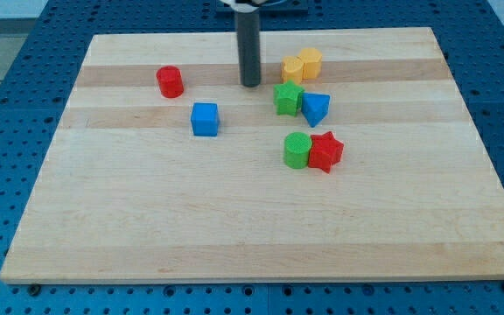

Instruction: Push the green star to the bottom left side of the blue triangle

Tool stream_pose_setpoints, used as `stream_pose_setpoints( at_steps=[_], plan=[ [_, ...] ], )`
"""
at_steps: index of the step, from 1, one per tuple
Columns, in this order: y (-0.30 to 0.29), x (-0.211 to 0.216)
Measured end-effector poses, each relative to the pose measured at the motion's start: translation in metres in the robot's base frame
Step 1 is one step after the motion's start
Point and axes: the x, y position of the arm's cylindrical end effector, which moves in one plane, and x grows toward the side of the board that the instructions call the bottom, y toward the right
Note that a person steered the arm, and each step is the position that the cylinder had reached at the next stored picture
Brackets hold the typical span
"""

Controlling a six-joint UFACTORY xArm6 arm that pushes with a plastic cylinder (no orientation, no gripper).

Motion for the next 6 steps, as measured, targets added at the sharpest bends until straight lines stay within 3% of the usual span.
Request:
stream_pose_setpoints(
  at_steps=[1,6],
  plan=[
    [0.034,0.000],
    [0.038,0.079]
  ],
)
